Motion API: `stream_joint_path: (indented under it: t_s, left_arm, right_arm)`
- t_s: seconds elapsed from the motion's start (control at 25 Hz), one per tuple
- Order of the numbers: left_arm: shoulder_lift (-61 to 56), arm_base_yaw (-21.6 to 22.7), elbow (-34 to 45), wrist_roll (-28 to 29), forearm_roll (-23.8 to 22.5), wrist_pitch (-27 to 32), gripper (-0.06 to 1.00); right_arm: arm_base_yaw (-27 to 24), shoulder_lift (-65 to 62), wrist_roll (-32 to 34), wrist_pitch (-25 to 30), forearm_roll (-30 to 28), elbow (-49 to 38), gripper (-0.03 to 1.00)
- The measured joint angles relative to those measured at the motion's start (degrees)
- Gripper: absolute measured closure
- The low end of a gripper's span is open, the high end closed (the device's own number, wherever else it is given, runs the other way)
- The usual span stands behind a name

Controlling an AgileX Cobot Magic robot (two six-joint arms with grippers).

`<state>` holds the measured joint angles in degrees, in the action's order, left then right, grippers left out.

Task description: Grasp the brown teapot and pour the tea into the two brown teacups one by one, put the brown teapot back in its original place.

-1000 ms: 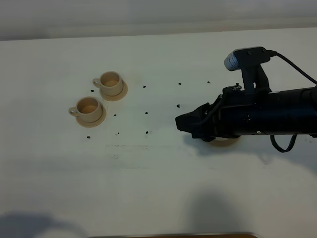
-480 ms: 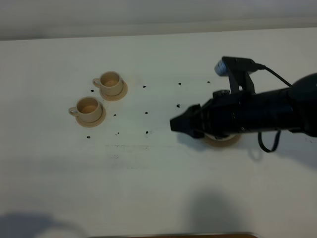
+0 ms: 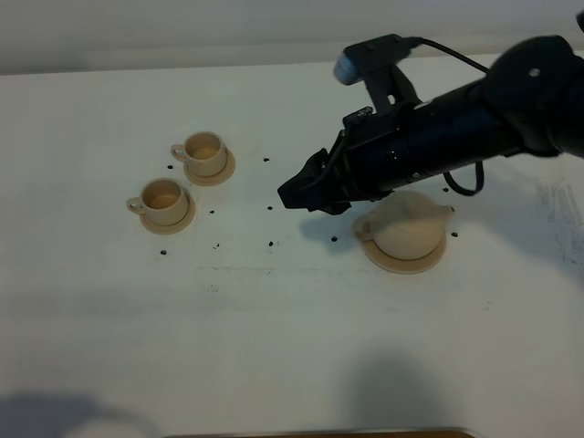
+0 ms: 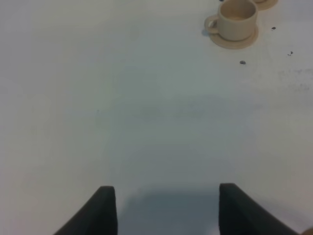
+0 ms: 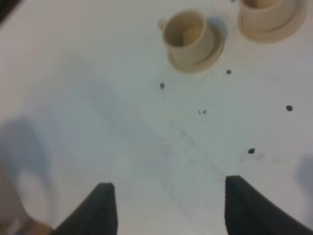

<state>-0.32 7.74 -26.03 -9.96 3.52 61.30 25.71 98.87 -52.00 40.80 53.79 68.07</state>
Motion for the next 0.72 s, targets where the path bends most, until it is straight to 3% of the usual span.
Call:
stream_joint_path:
  t_s: [0.32, 0.72]
  left_arm:
    - [0.0, 0.0, 0.0, 0.0, 0.0, 0.0, 0.42]
    - [0.0, 0.0, 0.0, 0.0, 0.0, 0.0, 0.42]
  right_arm:
    - [3.3, 5.4, -3.3, 4.7, -16.1, 7.0, 0.50]
    - [6.6, 8.3, -9.6, -2.4, -31.6, 8.0, 0.50]
